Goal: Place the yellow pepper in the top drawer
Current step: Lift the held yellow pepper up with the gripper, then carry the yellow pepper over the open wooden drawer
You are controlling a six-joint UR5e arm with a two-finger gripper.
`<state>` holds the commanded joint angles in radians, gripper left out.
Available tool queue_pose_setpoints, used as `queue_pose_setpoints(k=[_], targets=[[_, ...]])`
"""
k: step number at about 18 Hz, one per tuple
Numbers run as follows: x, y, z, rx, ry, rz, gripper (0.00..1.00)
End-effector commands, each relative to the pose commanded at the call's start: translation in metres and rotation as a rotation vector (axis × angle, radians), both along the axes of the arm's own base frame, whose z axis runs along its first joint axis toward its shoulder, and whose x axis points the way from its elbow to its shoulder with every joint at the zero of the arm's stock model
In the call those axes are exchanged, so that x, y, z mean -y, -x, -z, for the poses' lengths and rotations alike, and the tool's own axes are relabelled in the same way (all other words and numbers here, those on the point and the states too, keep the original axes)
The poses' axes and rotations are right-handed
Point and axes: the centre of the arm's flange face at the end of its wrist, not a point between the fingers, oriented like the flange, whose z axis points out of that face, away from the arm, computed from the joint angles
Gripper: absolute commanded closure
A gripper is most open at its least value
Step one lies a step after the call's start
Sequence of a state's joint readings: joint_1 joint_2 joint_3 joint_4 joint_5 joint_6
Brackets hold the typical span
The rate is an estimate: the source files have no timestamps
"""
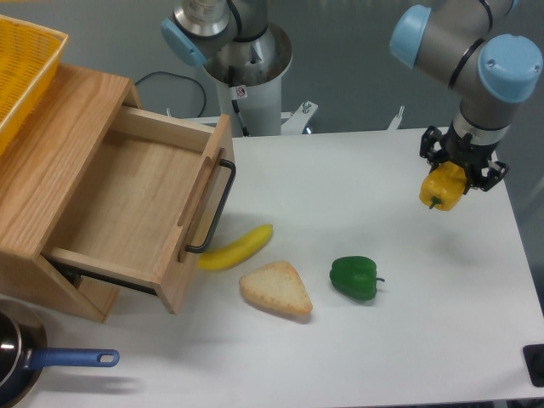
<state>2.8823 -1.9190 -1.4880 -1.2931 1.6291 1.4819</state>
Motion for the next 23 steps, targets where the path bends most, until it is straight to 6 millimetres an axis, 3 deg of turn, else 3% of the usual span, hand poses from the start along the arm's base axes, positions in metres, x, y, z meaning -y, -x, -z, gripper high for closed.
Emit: queue_pose_setpoints(k=[6, 12, 19, 23], targets=[[0.003, -0.003, -0.008, -0.008, -0.012, -0.007, 0.85], [0.007, -0.024, -0.031, 0.032, -0.03, -0.028, 0.85], [-0.011, -0.066, -0.069, 0.071, -0.143, -0.118, 0.85], [-0.018, -0.11, -0.095, 0.082, -0.245, -0.167, 0.84]])
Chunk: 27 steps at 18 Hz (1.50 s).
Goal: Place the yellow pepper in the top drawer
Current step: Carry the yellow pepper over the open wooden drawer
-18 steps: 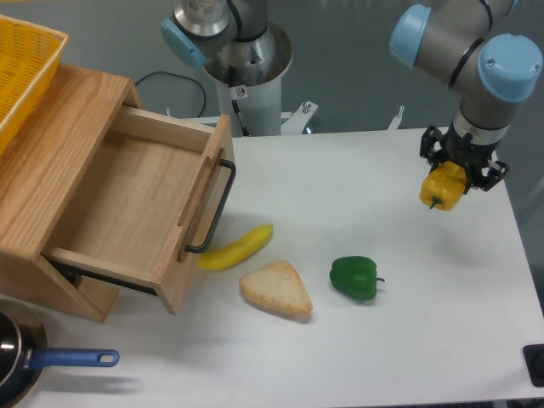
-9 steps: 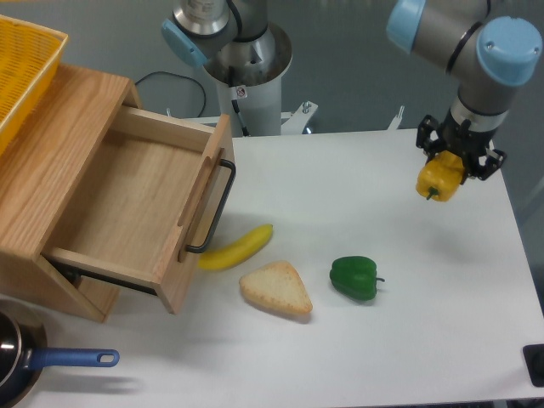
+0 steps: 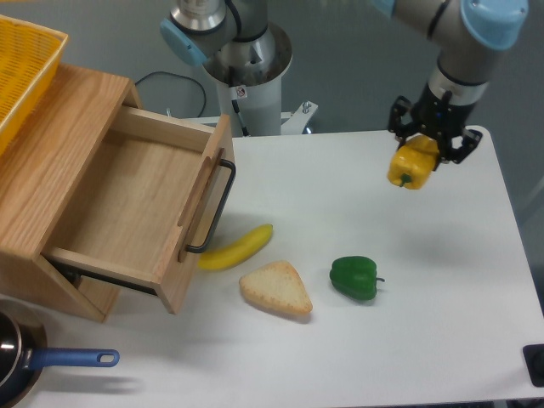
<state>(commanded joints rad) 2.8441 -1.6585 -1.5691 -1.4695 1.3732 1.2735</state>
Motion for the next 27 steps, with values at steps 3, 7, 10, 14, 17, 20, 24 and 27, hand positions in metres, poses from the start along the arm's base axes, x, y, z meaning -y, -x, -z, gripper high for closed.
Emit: queue_pose_setpoints(k=[3, 7, 10, 14, 17, 20, 24, 27], targets=[[-0.023, -0.035, -0.018, 0.009, -0.031, -0.034, 0.84], [-0.046, -0.07, -0.036, 0.009, -0.044, -0.064, 0.84], [-0.053, -0.096, -0.055, 0.021, -0.084, -0.09, 0.84], [-0.048, -0.123, -0.084, 0.019, -0.136, -0.12, 0.84], [-0.069, -0.148, -0.086, 0.032, -0.136, -0.11, 0.84], [-0.086, -0.169, -0.086, 0.049, -0.13, -0.122, 0.84], [-0.108, -0.202, -0.083, 0.083, -0.117, -0.114, 0.84], [-0.126, -0.229, -0.082, 0.109, -0.103, -0.137, 0.84]])
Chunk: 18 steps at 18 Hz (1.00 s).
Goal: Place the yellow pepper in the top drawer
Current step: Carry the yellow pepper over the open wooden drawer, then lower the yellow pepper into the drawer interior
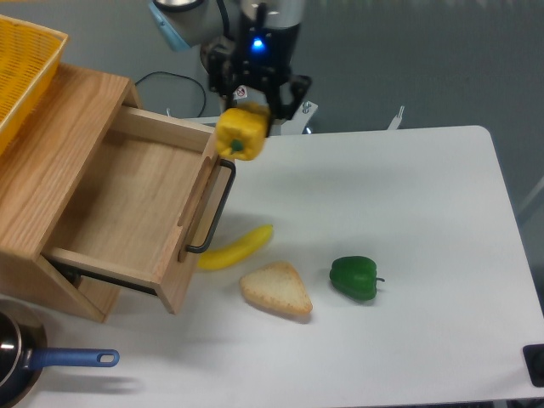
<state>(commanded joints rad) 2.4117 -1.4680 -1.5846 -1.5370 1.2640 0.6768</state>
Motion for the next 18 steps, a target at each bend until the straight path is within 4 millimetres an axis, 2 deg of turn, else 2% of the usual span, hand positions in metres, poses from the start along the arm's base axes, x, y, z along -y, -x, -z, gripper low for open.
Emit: queue_pose_setpoints(k=[1, 3, 9, 11, 18], targets=[[-0.009, -0.016, 0.001, 0.01, 0.007, -0.001, 0.84], [-0.018, -0.033, 0.002, 0.022, 0.014, 0.002, 0.84], [-0.036, -0.064, 0.014, 0.048, 0.039, 0.032, 0.84], [-0.043, -0.068, 0.021, 0.058, 0.05, 0.038, 0.84], [-0.059, -0.062, 0.049, 0.095, 0.096, 0.044, 0.84]])
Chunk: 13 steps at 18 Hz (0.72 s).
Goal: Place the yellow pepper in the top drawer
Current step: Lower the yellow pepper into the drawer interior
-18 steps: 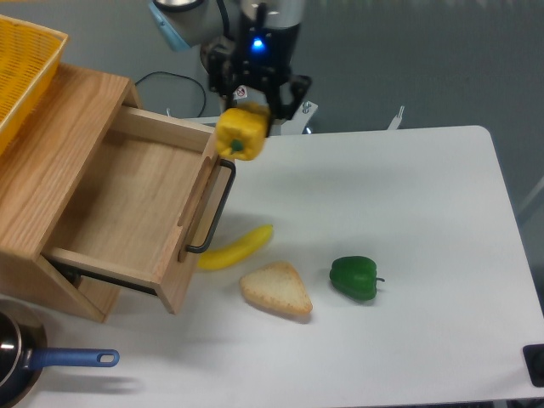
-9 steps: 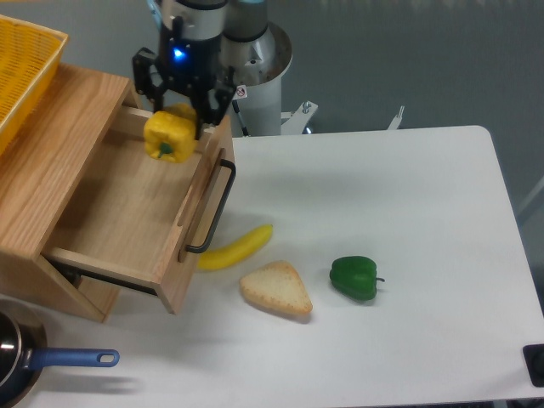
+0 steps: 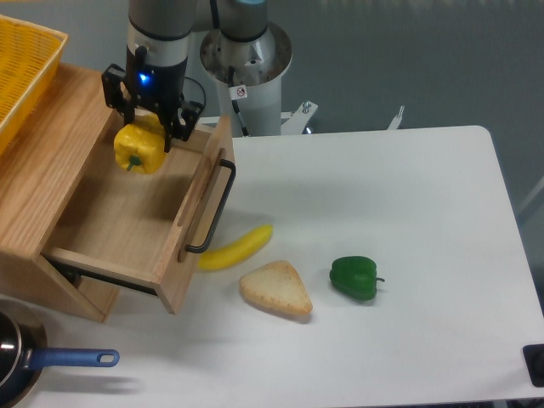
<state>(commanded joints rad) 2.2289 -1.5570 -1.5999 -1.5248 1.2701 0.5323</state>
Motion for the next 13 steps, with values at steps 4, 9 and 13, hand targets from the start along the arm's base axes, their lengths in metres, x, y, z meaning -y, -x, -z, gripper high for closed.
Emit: queue_pose_setpoints(k=[4, 9, 13], targets=[[-0.004, 0.003, 0.008, 0.009, 0.014, 0.0, 0.84], [-0.006, 0.005, 0.021, 0.008, 0.046, 0.003, 0.84], [-0.011, 0.003, 0.03, -0.01, 0.068, 0.003, 0.84]])
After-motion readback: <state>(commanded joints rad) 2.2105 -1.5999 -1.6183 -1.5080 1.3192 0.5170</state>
